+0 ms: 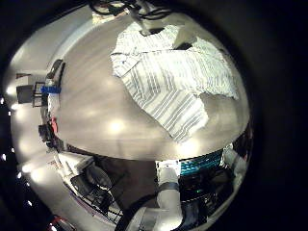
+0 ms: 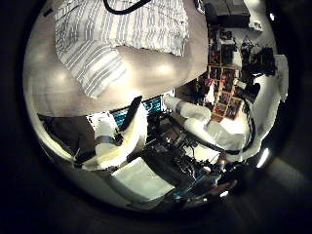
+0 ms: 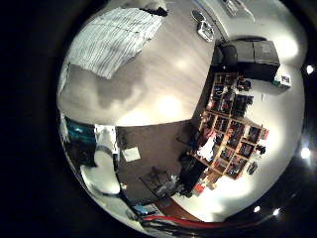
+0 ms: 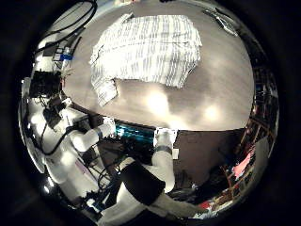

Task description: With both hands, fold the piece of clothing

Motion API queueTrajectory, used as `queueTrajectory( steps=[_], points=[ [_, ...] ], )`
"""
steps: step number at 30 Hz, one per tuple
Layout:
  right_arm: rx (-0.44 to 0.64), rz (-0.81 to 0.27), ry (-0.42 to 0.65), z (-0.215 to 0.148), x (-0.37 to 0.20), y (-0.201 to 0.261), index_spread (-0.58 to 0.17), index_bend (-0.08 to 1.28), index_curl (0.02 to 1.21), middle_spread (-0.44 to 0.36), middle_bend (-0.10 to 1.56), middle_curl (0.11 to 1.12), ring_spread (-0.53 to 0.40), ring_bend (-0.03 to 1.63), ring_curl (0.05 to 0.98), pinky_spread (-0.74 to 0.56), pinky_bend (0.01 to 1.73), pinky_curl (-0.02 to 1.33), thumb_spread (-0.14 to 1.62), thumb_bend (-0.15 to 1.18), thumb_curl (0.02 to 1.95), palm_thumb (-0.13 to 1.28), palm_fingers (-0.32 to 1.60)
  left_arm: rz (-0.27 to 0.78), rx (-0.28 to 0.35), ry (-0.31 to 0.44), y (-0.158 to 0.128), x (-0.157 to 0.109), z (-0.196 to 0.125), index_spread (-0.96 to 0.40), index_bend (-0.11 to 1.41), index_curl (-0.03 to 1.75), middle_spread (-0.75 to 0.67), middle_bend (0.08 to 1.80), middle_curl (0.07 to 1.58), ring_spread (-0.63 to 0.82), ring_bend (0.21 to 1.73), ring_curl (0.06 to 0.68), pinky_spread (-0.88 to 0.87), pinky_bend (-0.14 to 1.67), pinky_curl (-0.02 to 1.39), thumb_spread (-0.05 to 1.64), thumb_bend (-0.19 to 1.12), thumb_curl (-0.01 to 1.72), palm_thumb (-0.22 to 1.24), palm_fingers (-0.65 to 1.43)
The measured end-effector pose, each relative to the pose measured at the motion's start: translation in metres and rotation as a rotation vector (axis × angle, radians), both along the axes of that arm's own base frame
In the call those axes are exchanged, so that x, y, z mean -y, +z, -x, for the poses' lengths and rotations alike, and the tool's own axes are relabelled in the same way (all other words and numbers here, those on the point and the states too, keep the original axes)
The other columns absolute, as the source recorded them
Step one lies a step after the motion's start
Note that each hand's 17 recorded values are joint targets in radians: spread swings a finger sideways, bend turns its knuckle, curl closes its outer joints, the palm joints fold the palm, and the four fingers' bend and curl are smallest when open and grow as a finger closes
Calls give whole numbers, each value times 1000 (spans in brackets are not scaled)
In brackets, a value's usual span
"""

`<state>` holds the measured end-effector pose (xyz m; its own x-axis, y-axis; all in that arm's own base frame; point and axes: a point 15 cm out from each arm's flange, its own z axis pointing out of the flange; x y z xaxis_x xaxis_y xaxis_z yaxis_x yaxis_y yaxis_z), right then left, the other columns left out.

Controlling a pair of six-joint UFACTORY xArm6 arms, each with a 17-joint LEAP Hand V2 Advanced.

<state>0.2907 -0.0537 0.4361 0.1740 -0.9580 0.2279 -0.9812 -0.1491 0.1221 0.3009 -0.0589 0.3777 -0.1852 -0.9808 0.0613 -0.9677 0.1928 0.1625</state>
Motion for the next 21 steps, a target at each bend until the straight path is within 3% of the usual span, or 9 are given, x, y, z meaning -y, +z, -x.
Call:
queueTrajectory(
  steps=[11,21],
  points=[
    [-6,-5,-1,3,7,0,-352,142,236,48,240,348,158,530,265,385,585,329,1173,-19,255,198,58,2,14,-4,8,2,2,-55,179,382,221,183,309,411,580,214,465,280,346,1120,-21,305,324,185],
    [-33,-28,-37,-8,21,-16,-351,144,237,23,266,354,102,571,263,380,589,313,1171,-20,253,194,133,-22,-53,-61,-51,-11,-1,-43,170,376,236,176,309,418,588,214,465,295,348,1114,-24,306,321,156]
  ],
)
